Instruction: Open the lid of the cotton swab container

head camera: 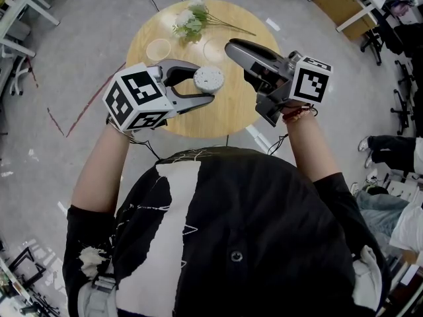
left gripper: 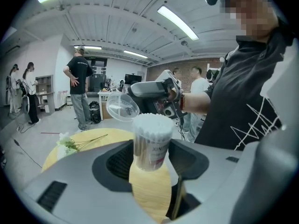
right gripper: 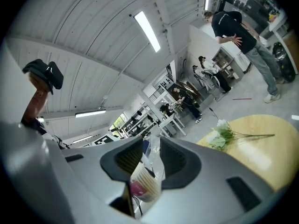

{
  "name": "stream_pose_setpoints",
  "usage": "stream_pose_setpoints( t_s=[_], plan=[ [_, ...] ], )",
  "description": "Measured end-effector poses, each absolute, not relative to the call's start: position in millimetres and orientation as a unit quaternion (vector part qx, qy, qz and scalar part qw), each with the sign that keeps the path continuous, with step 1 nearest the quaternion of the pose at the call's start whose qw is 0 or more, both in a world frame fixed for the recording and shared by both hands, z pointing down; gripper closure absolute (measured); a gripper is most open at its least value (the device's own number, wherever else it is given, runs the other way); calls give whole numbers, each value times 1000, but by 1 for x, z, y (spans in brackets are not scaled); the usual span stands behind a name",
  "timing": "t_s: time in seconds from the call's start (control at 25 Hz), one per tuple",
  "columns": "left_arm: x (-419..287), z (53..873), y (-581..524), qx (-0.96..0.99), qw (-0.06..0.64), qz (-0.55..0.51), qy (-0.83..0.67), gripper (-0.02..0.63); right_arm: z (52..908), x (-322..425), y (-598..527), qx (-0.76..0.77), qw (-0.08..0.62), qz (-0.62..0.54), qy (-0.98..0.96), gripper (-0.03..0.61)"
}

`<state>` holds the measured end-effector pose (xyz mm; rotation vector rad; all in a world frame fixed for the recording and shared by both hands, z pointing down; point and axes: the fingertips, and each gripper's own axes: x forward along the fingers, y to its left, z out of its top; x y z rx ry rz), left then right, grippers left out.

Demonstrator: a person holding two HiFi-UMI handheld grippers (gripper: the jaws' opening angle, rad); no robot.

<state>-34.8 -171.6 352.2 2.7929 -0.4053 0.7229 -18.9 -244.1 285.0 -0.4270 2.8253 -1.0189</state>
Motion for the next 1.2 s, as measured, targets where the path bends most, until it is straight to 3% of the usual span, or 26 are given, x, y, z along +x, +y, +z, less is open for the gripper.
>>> stream_pose_setpoints(
  t_s=[0.32,0.44,0.76,1.2],
  plan=[
    [-37,360,-175,944,114,255,-173,367,274,-6,-248,-178,75,-329,924,468],
    [-41,364,-181,938,109,258,-203,367,279,1,-253,-217,78,-326,917,530],
    [-58,359,-209,915,139,211,-314,365,289,29,-273,-361,63,-233,901,573],
    [-86,353,-228,875,144,162,-433,364,306,52,-280,-473,14,-181,862,574]
  ],
)
